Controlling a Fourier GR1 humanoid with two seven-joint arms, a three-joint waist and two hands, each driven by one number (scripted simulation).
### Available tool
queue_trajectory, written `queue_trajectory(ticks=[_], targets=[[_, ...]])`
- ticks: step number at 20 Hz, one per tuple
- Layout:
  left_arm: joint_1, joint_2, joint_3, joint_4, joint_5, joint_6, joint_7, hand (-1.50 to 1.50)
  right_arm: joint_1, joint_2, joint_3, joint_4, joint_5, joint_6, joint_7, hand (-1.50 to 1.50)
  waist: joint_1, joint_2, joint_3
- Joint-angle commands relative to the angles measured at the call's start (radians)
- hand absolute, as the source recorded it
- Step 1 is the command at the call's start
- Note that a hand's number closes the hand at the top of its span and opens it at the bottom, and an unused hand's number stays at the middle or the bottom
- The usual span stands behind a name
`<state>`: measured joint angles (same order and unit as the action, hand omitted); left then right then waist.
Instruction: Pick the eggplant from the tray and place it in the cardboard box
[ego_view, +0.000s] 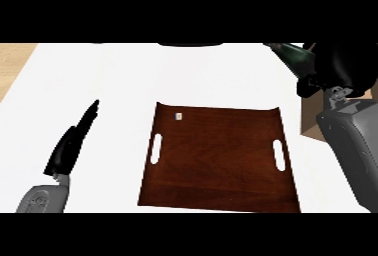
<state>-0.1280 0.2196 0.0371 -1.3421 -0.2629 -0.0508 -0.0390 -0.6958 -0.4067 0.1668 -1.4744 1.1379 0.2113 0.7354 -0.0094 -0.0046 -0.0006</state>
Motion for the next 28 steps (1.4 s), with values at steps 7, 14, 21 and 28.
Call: queue_trajectory(ticks=[7,14,21,28], targets=[[0.012,-0.014,-0.008,-0.051,-0.005,-0.013,0.014,0.00,0.062,-0.136,-0.236,-0.073,-0.050,0.051,-0.032,1.50,0.009,0.003,0.001],[-0.010,-0.014,0.003,0.018,-0.014,-0.013,-0.036,0.00,0.016,-0.232,-0.341,0.254,-0.054,-0.047,-0.201,1.50,0.019,0.007,0.001],[-0.034,-0.034,-0.022,-0.015,-0.022,-0.018,0.017,0.00,0.033,-0.251,-0.461,0.534,-0.181,-0.007,-0.313,1.50,0.027,0.011,0.002],[0.015,-0.011,0.008,-0.019,-0.017,-0.014,-0.024,0.00,0.039,-0.202,-0.521,0.692,-0.268,-0.160,-0.564,-1.50,0.037,0.013,0.003]])
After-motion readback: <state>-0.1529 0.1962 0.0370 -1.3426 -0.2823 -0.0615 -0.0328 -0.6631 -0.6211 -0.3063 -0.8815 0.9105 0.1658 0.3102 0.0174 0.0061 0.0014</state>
